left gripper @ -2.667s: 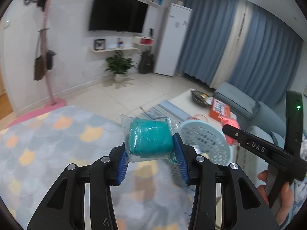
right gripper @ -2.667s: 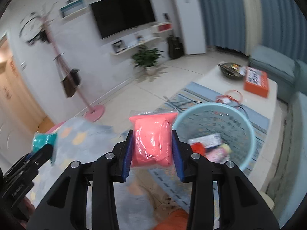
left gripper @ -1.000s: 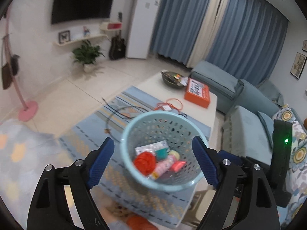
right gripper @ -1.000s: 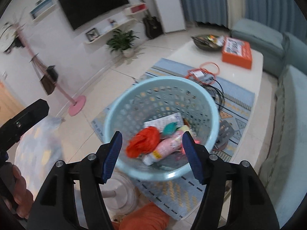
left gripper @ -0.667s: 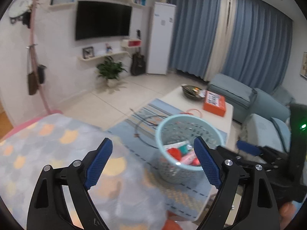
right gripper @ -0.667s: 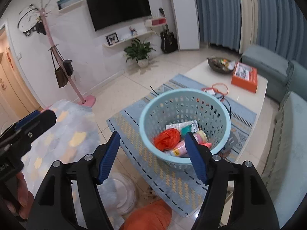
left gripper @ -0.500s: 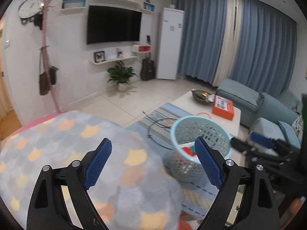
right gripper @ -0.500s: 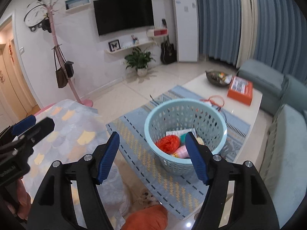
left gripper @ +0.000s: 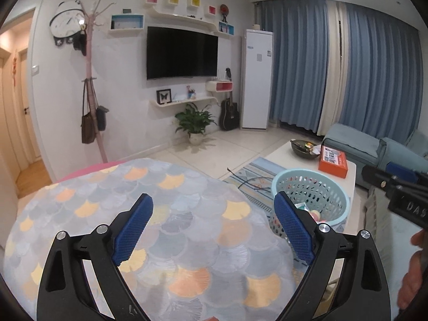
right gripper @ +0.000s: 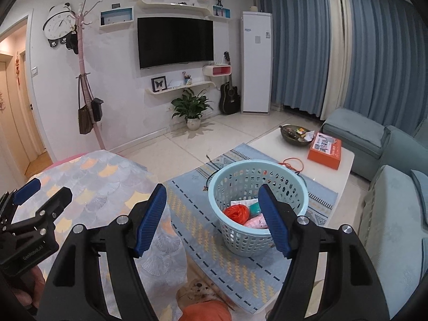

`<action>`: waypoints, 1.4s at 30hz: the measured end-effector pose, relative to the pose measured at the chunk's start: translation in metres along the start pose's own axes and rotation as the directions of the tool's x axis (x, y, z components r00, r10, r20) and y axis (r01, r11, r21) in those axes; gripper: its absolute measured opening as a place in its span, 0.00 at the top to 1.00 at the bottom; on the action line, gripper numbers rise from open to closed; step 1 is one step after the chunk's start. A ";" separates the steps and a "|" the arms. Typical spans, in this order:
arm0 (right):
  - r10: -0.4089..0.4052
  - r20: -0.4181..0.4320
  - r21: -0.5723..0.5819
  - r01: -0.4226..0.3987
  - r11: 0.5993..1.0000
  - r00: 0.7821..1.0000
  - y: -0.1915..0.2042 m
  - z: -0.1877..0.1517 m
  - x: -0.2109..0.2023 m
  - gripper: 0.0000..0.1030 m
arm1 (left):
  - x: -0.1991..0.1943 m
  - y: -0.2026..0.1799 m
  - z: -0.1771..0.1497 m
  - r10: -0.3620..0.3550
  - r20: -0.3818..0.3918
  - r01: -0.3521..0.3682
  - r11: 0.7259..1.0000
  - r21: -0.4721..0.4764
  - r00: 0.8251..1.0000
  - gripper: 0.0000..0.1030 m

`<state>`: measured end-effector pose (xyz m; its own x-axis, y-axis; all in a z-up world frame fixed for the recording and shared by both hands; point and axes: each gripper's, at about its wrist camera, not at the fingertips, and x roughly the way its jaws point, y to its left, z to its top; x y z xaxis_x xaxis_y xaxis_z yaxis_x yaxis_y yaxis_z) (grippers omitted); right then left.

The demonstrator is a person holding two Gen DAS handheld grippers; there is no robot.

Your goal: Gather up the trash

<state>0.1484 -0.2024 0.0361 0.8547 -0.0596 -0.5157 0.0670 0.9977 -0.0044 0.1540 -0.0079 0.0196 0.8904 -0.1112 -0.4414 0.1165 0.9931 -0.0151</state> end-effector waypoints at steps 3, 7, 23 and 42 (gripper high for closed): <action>-0.016 0.011 0.000 0.016 1.000 1.000 0.003 -0.007 -0.002 0.35 | 0.004 0.004 -0.008 0.007 0.017 -0.008 1.000 0.013 1.000 0.13; -0.033 0.008 -0.006 0.033 0.999 0.999 0.008 -0.012 -0.001 0.34 | 0.008 0.010 -0.012 -0.014 0.014 0.014 1.000 -0.012 1.000 0.13; -0.050 0.008 -0.023 0.050 0.998 0.999 0.023 -0.019 0.010 0.28 | 0.019 0.029 -0.028 -0.037 -0.019 0.035 0.997 -0.073 0.999 0.11; -0.030 -0.017 -0.013 0.030 0.999 0.999 0.015 -0.029 0.011 0.28 | 0.017 0.033 -0.029 -0.035 -0.013 0.033 0.996 -0.085 0.999 0.10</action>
<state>0.1443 -0.1874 0.0059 0.8436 -0.0891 -0.5295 0.0860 0.9958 -0.0306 0.1602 0.0241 -0.0141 0.8799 -0.1450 -0.4525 0.1084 0.9884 -0.1059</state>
